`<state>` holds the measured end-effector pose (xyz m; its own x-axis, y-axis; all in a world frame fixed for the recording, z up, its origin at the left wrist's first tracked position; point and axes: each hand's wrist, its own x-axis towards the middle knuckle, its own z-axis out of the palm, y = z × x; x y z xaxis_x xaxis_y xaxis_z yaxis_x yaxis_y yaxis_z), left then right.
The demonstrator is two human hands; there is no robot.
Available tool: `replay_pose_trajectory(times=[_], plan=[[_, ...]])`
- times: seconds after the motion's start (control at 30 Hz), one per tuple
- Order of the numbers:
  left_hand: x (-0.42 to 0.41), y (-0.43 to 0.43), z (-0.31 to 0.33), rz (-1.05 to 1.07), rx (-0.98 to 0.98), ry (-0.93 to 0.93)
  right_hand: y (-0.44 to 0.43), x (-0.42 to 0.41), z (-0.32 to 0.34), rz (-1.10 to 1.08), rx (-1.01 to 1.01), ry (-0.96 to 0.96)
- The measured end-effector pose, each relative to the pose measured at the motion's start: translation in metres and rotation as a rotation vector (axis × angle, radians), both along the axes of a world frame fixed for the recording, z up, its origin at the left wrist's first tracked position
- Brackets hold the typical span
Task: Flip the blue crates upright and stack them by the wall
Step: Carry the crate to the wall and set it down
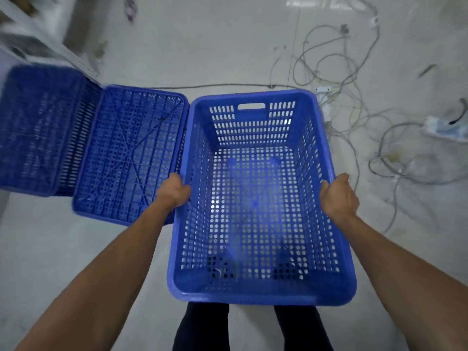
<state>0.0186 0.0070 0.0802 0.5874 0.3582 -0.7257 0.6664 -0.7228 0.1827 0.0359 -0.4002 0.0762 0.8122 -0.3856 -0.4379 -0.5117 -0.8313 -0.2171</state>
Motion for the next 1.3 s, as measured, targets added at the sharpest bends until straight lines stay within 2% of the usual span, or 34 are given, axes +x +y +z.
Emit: replay_pose_trajectory(times=[0.27, 0.47, 0.9, 1.03, 1.3], plan=[[-0.056, -0.025, 0.178, 0.145, 0.121, -0.204, -0.010, -0.012, 0.149, 0.104, 0.032, -0.071], [-0.113, -0.011, 0.249, 0.207, 0.214, -0.275, 0.011, -0.024, 0.215, 0.282, 0.056, -0.172], [-0.277, 0.104, 0.317, 0.412, 0.331, -0.388, 0.163, -0.084, 0.274, 0.574, 0.096, -0.361], [-0.337, 0.150, 0.327, 0.507, 0.354, -0.454, 0.225, -0.110, 0.287, 0.675, 0.104, -0.363], [-0.461, 0.249, 0.340, 0.694, 0.400, -0.461, 0.364, -0.178, 0.305, 0.870, 0.150, -0.339]])
